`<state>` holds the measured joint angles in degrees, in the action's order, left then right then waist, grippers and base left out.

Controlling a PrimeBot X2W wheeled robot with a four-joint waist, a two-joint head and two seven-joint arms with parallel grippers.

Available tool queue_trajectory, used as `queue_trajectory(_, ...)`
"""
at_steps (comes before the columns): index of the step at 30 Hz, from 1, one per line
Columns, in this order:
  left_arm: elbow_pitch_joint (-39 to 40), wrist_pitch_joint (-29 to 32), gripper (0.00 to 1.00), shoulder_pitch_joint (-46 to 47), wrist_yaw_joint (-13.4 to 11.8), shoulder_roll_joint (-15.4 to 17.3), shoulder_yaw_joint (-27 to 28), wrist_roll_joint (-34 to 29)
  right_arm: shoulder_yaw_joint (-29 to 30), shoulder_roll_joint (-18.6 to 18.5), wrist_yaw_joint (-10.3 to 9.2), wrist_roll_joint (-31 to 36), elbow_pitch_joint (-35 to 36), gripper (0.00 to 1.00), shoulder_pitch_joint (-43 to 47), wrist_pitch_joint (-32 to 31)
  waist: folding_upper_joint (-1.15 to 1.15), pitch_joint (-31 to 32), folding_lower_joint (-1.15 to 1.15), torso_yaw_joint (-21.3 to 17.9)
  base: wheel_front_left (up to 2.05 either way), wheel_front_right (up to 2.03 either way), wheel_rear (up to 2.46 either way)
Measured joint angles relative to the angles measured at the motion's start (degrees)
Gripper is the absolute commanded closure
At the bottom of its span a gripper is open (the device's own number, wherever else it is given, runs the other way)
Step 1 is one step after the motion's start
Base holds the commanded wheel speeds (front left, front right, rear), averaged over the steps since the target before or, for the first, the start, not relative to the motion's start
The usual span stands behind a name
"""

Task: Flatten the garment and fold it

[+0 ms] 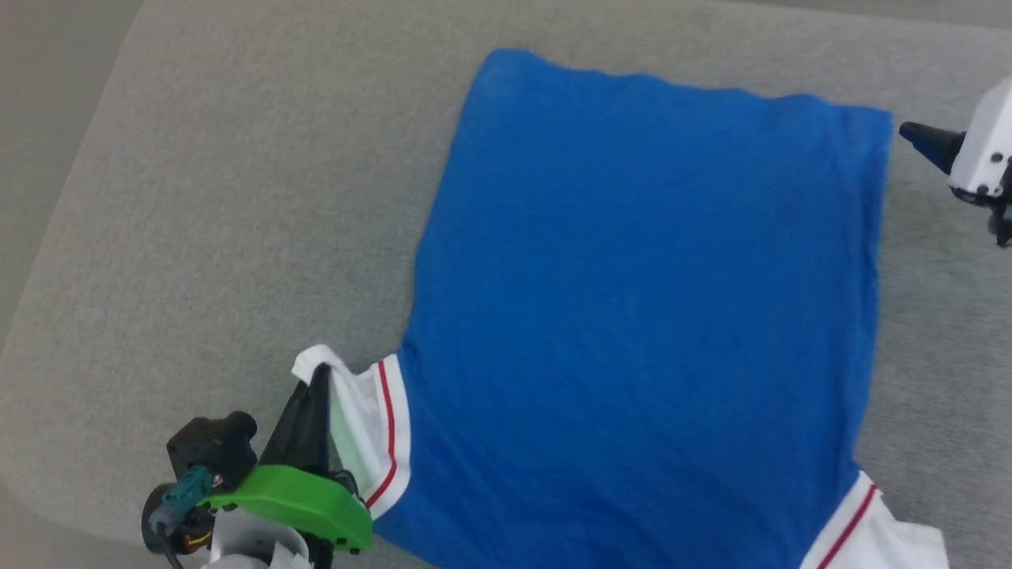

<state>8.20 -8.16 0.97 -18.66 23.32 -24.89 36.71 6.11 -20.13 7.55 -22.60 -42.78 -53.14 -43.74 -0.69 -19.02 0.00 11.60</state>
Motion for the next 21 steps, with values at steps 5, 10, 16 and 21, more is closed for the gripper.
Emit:
queue_trajectory(5,0.49,-0.27,1.00,1.29,0.53,-0.55,-0.75,-0.22,-0.66,0.36,0.00,1.75,-3.04,0.00,-3.69,-2.23,0.00,-3.72,0.00,2.26,0.00,0.00,0.00)
queue_trajectory(10,0.70,-0.58,1.00,2.88,1.02,-1.03,-1.30,-0.52,-1.14,-0.11,0.00,3.58,-5.86,0.00,-5.88,-2.72,0.00,-7.23,0.00,4.03,0.00,0.00,0.00)
queue_trajectory(16,-0.25,-1.09,1.00,3.30,1.45,-1.58,-1.48,-0.52,-0.96,-0.85,0.02,4.09,-7.93,0.55,-9.42,-7.48,0.00,-9.67,0.00,5.65,0.00,0.00,0.00)
queue_trajectory(21,-1.11,-1.53,1.00,3.44,1.55,-1.76,-1.54,-0.51,-1.51,-1.13,0.00,4.09,-7.98,1.00,-9.62,-7.83,0.00,-9.52,0.00,6.17,0.00,0.00,0.00)
